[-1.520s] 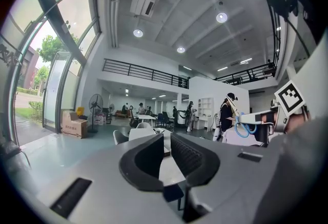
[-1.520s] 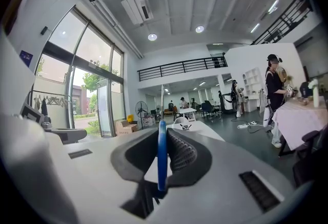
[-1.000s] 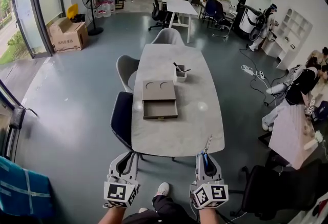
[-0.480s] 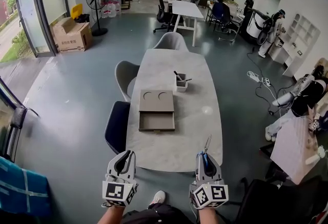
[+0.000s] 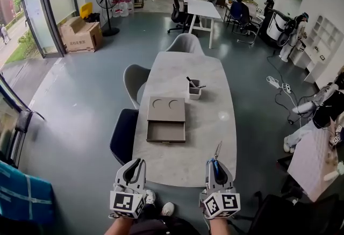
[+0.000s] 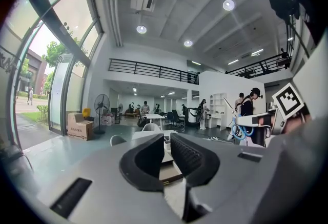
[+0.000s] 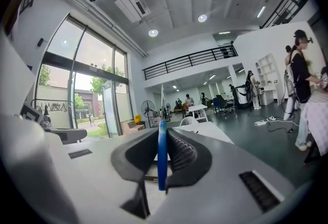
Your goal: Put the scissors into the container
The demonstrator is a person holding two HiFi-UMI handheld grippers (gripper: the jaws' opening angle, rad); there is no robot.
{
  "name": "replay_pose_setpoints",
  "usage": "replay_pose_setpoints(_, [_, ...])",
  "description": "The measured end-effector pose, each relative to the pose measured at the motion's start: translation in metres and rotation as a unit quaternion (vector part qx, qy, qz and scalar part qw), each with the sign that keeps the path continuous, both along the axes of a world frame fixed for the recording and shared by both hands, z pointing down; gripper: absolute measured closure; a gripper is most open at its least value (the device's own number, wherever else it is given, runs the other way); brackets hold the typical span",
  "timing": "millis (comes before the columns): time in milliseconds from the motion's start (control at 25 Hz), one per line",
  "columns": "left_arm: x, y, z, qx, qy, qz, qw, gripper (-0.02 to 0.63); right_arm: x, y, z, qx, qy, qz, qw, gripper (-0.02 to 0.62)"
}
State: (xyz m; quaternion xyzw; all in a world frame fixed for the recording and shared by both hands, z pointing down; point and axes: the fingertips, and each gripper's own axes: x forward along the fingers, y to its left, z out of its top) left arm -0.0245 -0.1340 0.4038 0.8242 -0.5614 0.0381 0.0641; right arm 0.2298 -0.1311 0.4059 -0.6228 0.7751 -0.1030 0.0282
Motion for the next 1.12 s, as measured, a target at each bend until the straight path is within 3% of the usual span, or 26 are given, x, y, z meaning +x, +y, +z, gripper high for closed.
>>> replay_pose_setpoints(640, [-0.009, -0.105, 0.023, -0.008, 0.018, 0.009, 0.9998, 0.558, -0.018, -0.107, 0.015, -0.009, 0.024, -0.007, 1.000, 0.554])
replay_pose_setpoints(1120, [-0.016, -0.170, 0.055, -0.050, 0.017, 0.021, 0.9984, 0.560, -0.043, -0.181, 0.042, -0.039, 0.047, -0.027, 0.998, 0.555])
